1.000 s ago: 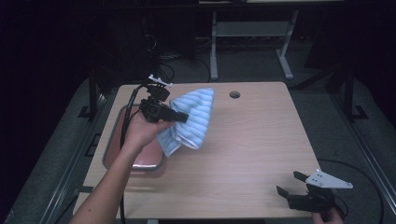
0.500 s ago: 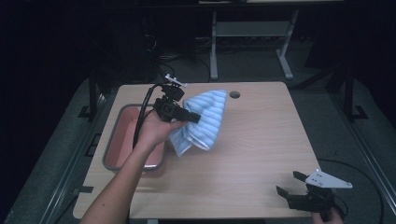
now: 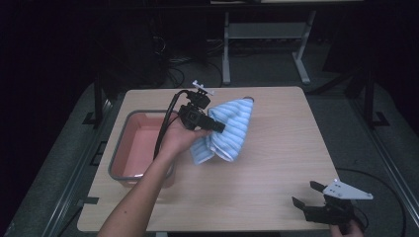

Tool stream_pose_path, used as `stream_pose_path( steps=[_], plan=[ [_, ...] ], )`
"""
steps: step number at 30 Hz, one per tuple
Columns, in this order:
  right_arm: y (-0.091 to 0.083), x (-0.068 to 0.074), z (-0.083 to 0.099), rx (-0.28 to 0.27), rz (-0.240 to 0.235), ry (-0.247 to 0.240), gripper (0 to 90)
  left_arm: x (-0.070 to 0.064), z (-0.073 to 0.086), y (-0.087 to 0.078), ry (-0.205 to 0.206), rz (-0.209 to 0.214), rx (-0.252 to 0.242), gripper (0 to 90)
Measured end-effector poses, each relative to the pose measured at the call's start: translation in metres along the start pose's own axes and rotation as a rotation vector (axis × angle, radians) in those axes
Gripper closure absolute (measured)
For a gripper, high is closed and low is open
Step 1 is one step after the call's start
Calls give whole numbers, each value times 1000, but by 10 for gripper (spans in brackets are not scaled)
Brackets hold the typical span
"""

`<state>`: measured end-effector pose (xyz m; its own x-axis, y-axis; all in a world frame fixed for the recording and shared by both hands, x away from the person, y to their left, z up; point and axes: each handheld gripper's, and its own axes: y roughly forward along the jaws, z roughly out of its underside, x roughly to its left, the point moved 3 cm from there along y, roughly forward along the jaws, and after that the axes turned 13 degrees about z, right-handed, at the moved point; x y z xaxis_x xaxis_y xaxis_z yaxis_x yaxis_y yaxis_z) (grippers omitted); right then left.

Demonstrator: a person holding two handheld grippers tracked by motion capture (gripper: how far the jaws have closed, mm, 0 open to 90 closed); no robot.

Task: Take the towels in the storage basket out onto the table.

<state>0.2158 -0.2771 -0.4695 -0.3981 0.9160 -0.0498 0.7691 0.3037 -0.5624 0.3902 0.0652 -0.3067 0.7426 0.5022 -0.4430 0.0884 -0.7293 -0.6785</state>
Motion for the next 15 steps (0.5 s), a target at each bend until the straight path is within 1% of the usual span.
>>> stream_pose_path(
  steps=[1, 6, 8, 9, 11, 14, 15],
  plan=[
    [0, 0, 0, -3, -1, -3, 137, 0, 0, 2, -1, 10, -3, 618],
    [0, -1, 0, -5, -2, -3, 138, 1, -3, 17, 2, 7, 12, 617],
    [-1, -1, 1, -2, -4, -2, 137, 2, -4, 23, -3, 12, 12, 617],
    [0, -2, 1, -5, -4, -1, 137, 3, -4, 27, 2, 13, 18, 617],
    [-1, -3, 1, -5, -2, 9, 137, 5, -4, 34, -4, 12, 29, 617],
    [-1, -4, 1, -8, -1, 5, 137, 8, -4, 43, -4, 0, 41, 616],
    [-1, -5, 2, -7, -3, 7, 137, 10, -3, 48, -14, 2, 42, 614]
  ],
)
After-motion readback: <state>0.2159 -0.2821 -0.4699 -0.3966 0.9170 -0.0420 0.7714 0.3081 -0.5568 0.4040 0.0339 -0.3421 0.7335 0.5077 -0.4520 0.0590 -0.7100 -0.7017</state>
